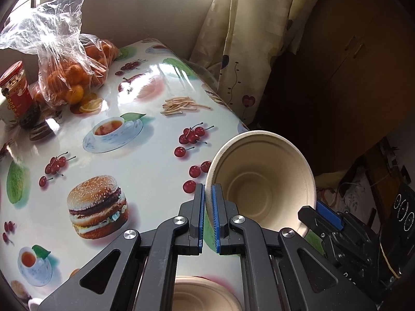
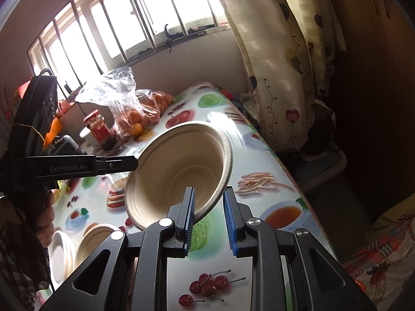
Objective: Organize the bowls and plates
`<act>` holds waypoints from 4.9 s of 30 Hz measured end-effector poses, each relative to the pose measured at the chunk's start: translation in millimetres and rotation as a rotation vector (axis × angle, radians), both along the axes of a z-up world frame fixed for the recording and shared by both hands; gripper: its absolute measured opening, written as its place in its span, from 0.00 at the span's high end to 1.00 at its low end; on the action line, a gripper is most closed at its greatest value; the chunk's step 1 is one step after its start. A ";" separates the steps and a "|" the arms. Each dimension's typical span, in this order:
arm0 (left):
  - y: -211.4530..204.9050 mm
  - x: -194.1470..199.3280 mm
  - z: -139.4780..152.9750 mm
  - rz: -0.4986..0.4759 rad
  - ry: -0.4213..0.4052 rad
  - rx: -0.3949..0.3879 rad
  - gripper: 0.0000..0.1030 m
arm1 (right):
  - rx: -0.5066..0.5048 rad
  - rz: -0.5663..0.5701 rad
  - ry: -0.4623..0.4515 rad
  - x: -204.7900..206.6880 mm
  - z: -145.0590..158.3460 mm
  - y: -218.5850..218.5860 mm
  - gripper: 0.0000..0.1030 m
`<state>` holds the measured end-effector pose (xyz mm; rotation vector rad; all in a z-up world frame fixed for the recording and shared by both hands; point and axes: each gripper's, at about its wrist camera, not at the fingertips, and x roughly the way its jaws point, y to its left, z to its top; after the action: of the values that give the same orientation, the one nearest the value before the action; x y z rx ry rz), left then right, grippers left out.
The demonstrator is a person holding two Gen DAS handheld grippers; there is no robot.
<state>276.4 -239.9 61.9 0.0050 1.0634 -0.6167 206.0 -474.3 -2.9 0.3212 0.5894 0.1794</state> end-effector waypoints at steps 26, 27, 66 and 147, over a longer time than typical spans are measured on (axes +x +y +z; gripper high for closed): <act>51.2 -44.1 15.8 0.046 -0.042 -0.032 0.94 | -0.005 0.064 -0.035 -43.9 8.2 36.4 0.79; 54.1 -46.9 16.9 0.048 -0.045 -0.036 0.94 | -0.006 0.067 -0.037 -46.1 8.5 38.0 0.79; 131.3 -103.9 14.4 0.119 -0.064 -0.055 0.94 | -0.043 0.173 -0.019 -85.8 -3.8 96.8 0.79; 145.3 -110.0 -34.9 0.166 0.046 -0.031 0.94 | -0.071 0.200 0.052 -75.7 -39.0 114.2 0.68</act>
<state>166.3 -94.7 27.0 -0.1243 1.0867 -0.4846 130.3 -360.1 -41.9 0.1984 0.6779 0.3428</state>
